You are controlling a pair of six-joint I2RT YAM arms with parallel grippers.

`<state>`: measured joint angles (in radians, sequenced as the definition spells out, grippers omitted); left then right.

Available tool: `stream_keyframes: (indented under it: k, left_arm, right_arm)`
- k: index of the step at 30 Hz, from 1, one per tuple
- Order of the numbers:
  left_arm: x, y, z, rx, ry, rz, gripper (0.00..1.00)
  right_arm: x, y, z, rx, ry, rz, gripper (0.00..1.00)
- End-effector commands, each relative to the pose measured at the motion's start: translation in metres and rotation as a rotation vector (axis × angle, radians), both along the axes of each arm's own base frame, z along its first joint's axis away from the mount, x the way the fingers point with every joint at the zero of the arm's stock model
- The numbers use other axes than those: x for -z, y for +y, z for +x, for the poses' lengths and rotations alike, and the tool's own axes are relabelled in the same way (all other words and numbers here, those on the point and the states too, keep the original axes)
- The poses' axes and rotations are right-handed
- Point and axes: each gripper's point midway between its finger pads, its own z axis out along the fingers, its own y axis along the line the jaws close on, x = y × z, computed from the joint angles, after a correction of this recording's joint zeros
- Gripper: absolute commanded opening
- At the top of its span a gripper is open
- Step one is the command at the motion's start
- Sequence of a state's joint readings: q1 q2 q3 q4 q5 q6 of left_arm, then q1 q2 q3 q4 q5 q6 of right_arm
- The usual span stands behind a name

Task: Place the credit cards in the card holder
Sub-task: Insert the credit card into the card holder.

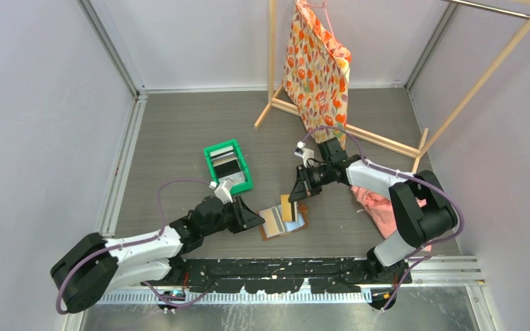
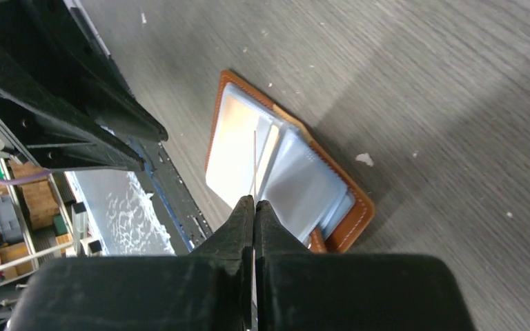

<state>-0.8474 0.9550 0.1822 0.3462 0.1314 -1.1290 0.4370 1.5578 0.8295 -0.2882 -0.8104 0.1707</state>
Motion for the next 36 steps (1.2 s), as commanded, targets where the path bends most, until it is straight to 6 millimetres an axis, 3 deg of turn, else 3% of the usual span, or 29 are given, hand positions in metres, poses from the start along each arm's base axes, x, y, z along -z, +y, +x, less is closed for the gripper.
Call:
stream_keyframes:
  k: [1,6,12,21,28,36]
  left_arm:
    - [-0.015,-0.018,0.008,0.014,-0.047,-0.068,0.33]
    - [-0.007,-0.029,0.009,0.041,-0.035,-0.055,0.23]
    - [0.009,-0.035,0.009,0.049,-0.007,-0.019,0.20]
    - [0.039,-0.019,0.009,-0.018,0.062,0.082,0.16]
    - [0.043,-0.008,0.009,-0.050,0.067,0.116,0.14]
    - [0.043,-0.009,0.008,-0.045,0.070,0.115,0.14]
  right_arm:
    - [0.008,0.003,0.011,0.025,-0.004,-0.014,0.01]
    - [0.011,0.004,0.010,0.018,0.021,-0.010,0.01]
    - [0.011,0.005,0.008,0.013,0.029,-0.006,0.01]
    - [-0.016,-0.004,0.017,0.032,-0.024,0.058,0.01]
    - [-0.006,0.002,0.013,0.022,0.037,0.065,0.01]
    - [0.005,0.007,0.010,0.007,0.065,0.042,0.01]
